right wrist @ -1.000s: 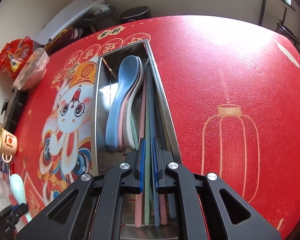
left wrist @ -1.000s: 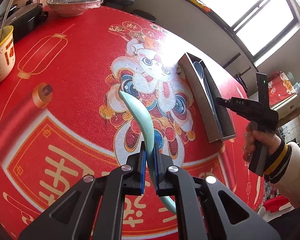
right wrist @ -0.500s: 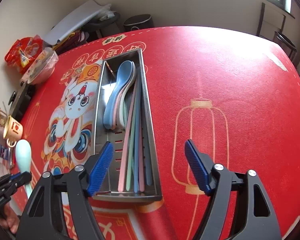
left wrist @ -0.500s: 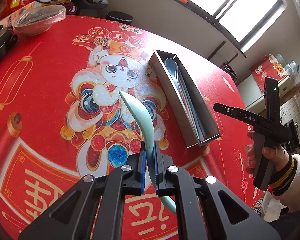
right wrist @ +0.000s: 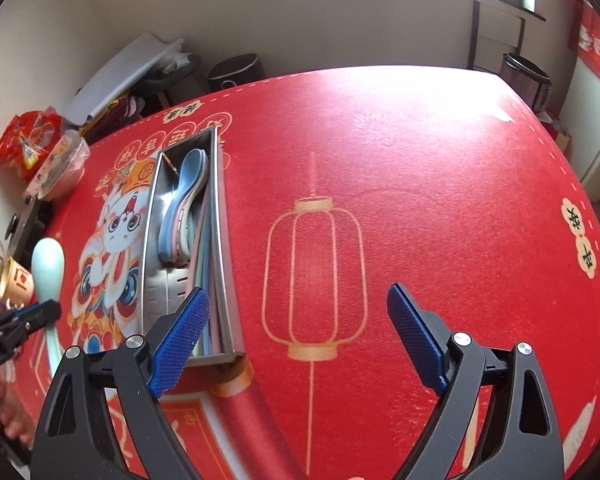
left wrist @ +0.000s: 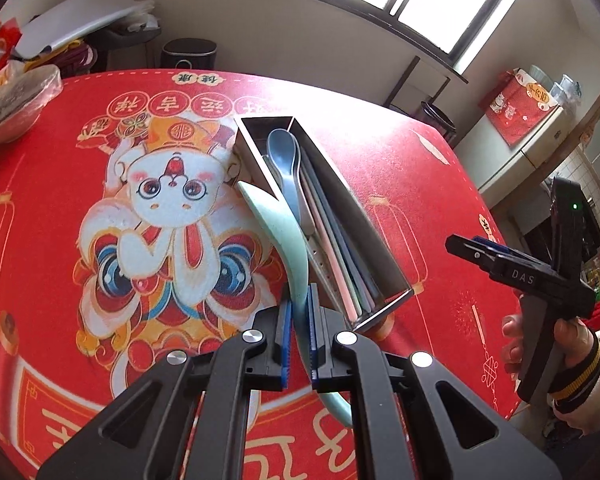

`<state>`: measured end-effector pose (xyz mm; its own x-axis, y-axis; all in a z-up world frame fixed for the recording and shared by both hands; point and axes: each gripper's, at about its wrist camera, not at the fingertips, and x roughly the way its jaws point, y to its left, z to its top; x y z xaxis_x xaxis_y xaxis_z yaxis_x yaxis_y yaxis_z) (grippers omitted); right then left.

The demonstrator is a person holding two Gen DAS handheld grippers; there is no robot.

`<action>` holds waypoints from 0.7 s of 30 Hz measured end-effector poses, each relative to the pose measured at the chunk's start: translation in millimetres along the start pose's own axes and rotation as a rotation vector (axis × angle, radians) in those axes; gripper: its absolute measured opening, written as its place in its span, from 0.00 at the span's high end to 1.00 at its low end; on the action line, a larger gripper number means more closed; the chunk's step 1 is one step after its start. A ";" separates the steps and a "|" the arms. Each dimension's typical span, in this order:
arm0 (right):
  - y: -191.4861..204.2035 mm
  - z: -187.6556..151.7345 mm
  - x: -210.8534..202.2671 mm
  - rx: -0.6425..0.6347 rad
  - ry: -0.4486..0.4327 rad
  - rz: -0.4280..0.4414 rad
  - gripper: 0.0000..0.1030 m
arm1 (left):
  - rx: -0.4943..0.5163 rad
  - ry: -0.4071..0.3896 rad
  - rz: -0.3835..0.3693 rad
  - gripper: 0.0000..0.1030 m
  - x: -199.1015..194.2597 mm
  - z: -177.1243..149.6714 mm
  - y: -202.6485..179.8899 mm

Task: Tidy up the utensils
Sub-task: 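Lower the mint-green spoon into the steel tray with the left tool and release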

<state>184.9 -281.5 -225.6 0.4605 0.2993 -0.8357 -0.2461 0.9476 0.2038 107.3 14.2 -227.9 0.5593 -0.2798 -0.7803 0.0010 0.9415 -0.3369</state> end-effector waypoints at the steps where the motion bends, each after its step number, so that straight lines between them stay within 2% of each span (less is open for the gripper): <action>1: -4.4 -0.8 -0.4 0.009 -0.002 -0.011 0.15 | 0.015 -0.001 0.002 0.94 3.3 6.9 -3.7; 7: -28.7 -1.2 -3.7 0.040 -0.017 -0.063 0.15 | 0.113 0.019 0.040 0.94 37.0 57.5 -23.5; 12: -47.0 2.4 -9.3 0.076 -0.036 -0.075 0.15 | 0.150 0.096 0.073 0.94 80.0 94.9 -28.1; 16: -62.3 2.3 -12.5 0.110 -0.046 -0.084 0.15 | 0.167 0.166 0.110 0.94 112.4 112.5 -25.9; 21: -81.9 -6.6 -16.8 0.156 -0.043 -0.097 0.15 | 0.233 0.228 0.172 0.94 141.4 121.7 -27.2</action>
<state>191.6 -364.9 -231.6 0.5125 0.2066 -0.8335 -0.0652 0.9772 0.2021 287.3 -28.1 -264.9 0.3683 -0.1241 -0.9214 0.1271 0.9885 -0.0823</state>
